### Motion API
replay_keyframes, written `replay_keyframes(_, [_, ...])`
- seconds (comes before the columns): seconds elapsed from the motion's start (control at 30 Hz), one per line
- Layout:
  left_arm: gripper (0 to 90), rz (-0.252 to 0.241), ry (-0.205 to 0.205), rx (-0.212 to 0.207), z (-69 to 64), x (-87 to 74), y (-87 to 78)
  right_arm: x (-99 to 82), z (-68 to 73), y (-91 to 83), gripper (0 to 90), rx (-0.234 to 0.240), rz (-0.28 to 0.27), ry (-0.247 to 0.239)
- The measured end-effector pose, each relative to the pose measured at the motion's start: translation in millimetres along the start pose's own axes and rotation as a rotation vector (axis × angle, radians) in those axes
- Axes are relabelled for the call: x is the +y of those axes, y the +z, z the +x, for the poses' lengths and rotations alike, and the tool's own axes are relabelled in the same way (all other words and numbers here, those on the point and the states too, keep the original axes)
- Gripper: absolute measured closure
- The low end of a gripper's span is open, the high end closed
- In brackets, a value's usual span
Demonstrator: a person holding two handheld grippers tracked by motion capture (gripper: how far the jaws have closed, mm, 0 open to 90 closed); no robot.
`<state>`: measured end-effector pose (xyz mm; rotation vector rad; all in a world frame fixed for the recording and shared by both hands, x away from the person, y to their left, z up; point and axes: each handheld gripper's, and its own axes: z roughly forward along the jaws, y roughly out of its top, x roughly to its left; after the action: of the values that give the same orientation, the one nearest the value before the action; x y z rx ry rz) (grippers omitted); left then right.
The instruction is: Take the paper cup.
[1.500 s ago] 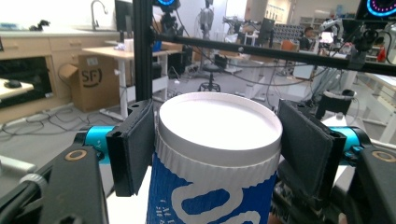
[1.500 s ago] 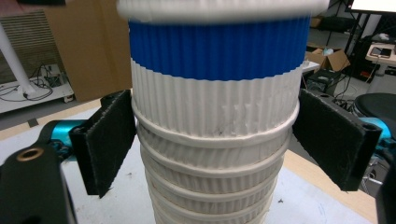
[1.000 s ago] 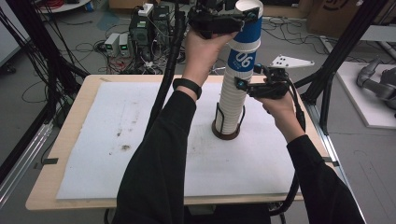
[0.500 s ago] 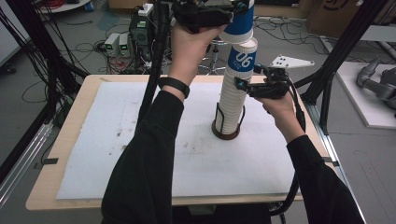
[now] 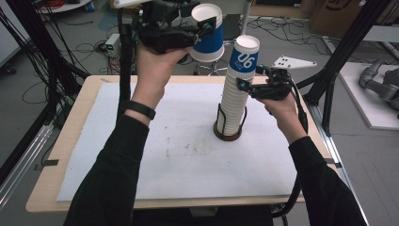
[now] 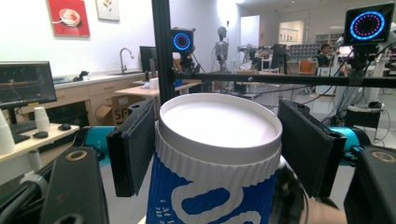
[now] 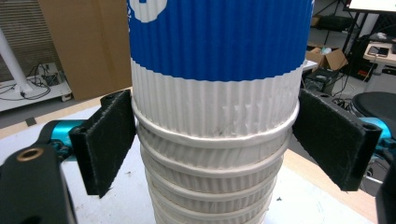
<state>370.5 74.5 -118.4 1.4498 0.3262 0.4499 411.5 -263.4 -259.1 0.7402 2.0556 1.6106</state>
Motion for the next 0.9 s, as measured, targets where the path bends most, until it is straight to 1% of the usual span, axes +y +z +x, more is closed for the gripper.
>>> replay_keyframes(0.13, [30.0, 0.003, -0.007, 0.002, -2.9, -13.9, -18.9, 0.0, 0.1, 0.3, 14.2, -0.001, -0.002, -0.003])
replay_keyframes(0.2, [30.0, 0.022, 0.008, 0.016, -5.3, -21.3, -27.3, 0.0, 0.1, 0.2, 14.2, -0.001, -0.001, -0.003])
replay_keyframes(0.3, [30.0, 0.048, 0.009, 0.028, -7.2, -34.5, -38.2, 0.0, 0.2, -0.1, 14.2, -0.003, 0.0, -0.002])
replay_keyframes(0.37, [30.0, 0.058, 0.001, 0.028, -7.7, -43.7, -44.9, 0.1, 0.7, 0.0, 14.2, -0.003, -0.001, 0.0])
replay_keyframes(0.43, [29.9, 0.075, 0.016, 0.047, -8.3, -52.3, -51.5, 0.1, 0.7, 0.0, 14.2, -0.004, -0.001, -0.001])
replay_keyframes(0.47, [30.0, 0.078, 0.016, 0.053, -7.9, -57.3, -54.1, 0.0, 0.5, 0.0, 14.3, -0.003, -0.001, -0.003])
replay_keyframes(0.53, [29.9, 0.079, -0.008, 0.049, -5.5, -67.3, -59.3, 0.1, 0.8, 0.1, 14.2, -0.005, 0.002, -0.003])
replay_keyframes(0.57, [29.9, 0.079, -0.012, 0.05, -4.8, -72.0, -62.2, 0.1, 0.8, 0.1, 14.2, -0.005, 0.002, -0.003])
replay_keyframes(0.67, [29.9, 0.071, -0.042, 0.045, -4.9, -87.0, -71.1, 0.1, 0.8, -0.4, 14.2, -0.006, 0.003, -0.002])
replay_keyframes(0.77, [29.9, 0.093, -0.057, 0.045, -6.2, -101.7, -79.1, 0.0, 0.7, -0.5, 14.3, -0.006, 0.004, -0.004])
replay_keyframes(0.9, [30.0, 0.107, -0.077, 0.04, -10.9, -118.7, -88.5, 0.1, 0.7, -0.4, 14.3, -0.007, 0.004, -0.008])
